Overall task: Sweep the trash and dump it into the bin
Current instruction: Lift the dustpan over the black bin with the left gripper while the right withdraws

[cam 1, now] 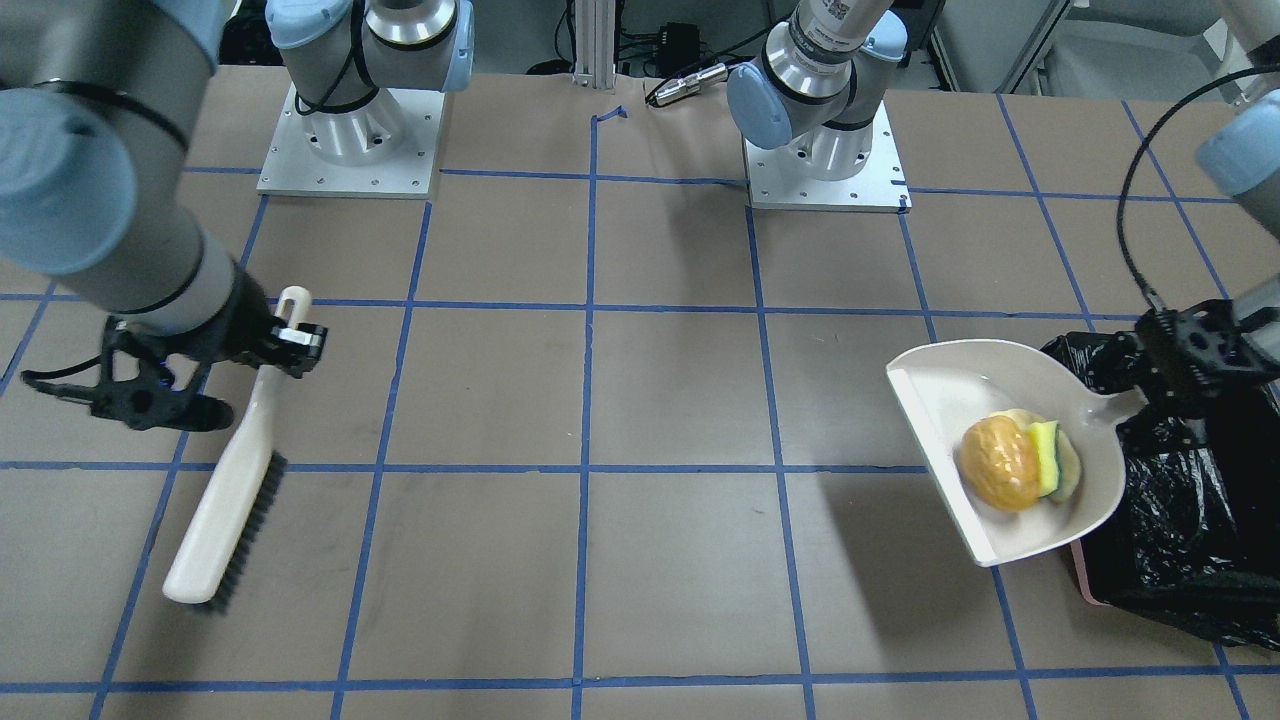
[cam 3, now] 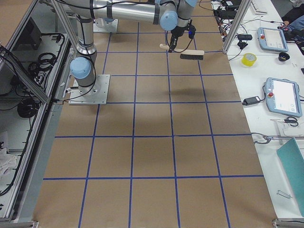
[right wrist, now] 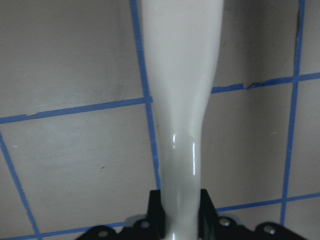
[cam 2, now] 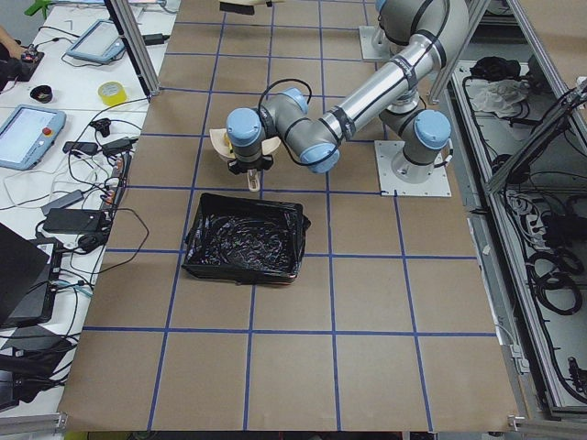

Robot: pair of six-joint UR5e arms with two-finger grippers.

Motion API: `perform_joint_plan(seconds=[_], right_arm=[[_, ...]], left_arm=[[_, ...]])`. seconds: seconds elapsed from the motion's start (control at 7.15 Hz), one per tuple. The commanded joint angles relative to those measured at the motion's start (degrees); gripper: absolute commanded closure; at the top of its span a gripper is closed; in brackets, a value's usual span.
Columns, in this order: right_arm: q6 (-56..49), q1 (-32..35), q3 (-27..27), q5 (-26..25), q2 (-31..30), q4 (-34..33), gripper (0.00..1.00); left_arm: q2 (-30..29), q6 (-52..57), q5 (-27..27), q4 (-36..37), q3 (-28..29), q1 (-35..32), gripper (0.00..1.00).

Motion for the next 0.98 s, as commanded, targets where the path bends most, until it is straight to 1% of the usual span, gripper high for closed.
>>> perform_joint_plan(seconds=[0.0,0.14,0.28,0.42,0.56,0.7,0.84], right_arm=[[-7.97,-9.19,5.60,-0.35,1.50,-7.30,1.00],[-10.34,-10.79,8.07,-0.01,3.07,-11.97,1.00],[-11.58,-10.98,8.88,-0.09,5.96,-16.54,1.00],[-12.29,-10.98,8.89,-0.35,7.20,-18.24,1.00],[-14.56,-11.24,8.89,-0.44,7.74,-18.26,1.00],[-15.19,-11.24,8.98,-0.53,8.61,-18.34,1.00],[-16.85,-11.94,8.98,-1.23,8.80,-18.26,1.00]], left_arm=[[-0.41,0.26,0.48,-2.50,3.16,8.94,1.00],[-1.28,-0.09,1.45,-2.41,3.60,13.07,1.00],[-1.99,-3.58,1.72,-2.41,5.69,16.07,1.00],[-3.13,-5.52,3.46,-2.50,8.58,16.27,1.00],[-4.01,-7.81,5.30,-2.50,10.01,16.62,1.00],[-3.58,-13.57,5.32,-2.33,10.19,17.58,1.00],[-1.84,-18.76,7.58,-2.24,10.28,17.94,1.00]])
